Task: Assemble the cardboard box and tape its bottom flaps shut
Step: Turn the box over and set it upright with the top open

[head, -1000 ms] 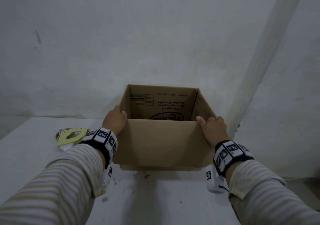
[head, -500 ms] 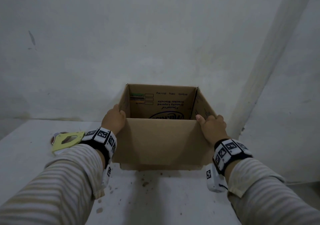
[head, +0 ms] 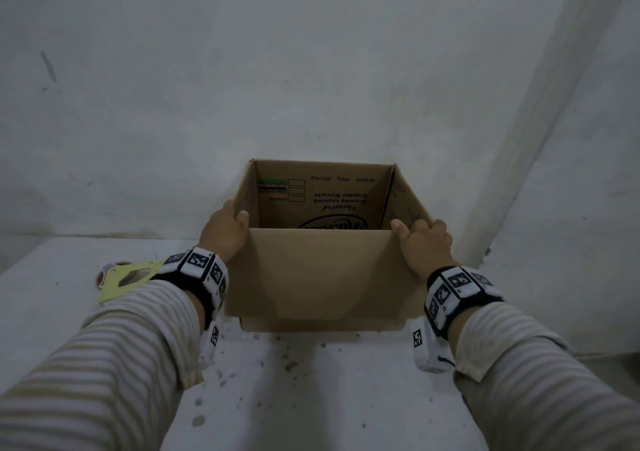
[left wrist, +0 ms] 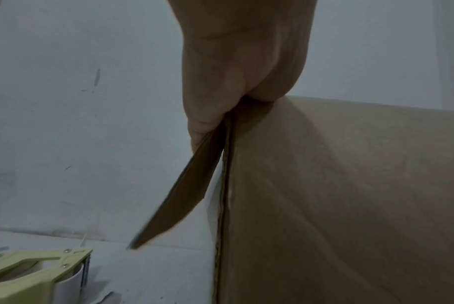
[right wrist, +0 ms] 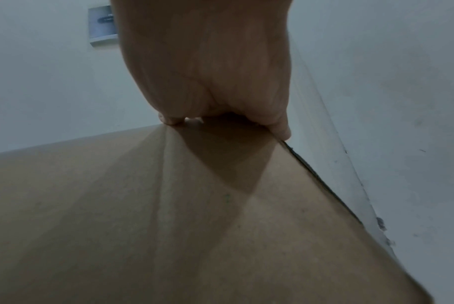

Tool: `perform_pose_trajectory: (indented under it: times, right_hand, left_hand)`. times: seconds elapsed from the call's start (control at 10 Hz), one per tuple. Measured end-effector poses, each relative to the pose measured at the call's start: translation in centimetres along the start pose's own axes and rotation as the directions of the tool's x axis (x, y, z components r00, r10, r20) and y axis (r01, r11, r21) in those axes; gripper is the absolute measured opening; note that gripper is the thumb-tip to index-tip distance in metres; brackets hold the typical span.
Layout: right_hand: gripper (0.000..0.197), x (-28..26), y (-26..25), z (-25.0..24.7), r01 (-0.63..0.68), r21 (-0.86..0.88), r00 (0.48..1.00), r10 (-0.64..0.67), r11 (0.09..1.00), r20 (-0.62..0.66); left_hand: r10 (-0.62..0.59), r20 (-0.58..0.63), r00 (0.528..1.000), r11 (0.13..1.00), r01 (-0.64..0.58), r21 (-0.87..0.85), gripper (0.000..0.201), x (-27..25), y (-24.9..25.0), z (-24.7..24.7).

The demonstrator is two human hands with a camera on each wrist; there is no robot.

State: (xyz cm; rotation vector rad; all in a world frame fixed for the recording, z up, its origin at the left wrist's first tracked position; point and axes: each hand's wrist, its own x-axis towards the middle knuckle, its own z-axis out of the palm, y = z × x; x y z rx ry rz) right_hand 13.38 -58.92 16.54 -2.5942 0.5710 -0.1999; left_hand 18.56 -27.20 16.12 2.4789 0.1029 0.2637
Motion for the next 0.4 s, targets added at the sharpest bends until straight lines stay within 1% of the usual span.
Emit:
perform_pose_trajectory:
  times: [0.1,0.2,0.3,0.4]
  right_hand:
    - [0.066,-1.0,-0.5,-0.1,-0.025,-0.141,0.999,0.021,0.99,-0.033]
    - [0.055,-2.5,-1.2,0.2,0.005,-0.156,0.996,-0.019,0.988,-0.087]
    - [0.043,-3.8,-1.1,0.6,0.088,-0.111,0.986,-0.103,0.99,-0.134]
    - [0.044,-4.7,-1.1,0.4,0.202,-0.088,0.959,-0.215,0.976,-0.185]
  left_hand:
    - [-0.012,-0.046,0.999,0.999,0.015,0.05,0.049,-0.8,-0.1,-0.2]
    - [0.002,-0.111,0.994,0.996,0.008,0.094,0.06,-2.3,-0.1,-0.6]
    - [0.02,-0.153,0.988,0.997,-0.007,0.081,0.06,-4.0,-0.4,-1.2]
    - [0.055,-0.17,0.984,0.998,-0.047,0.051,0.054,-5.5,-0.9,-1.7]
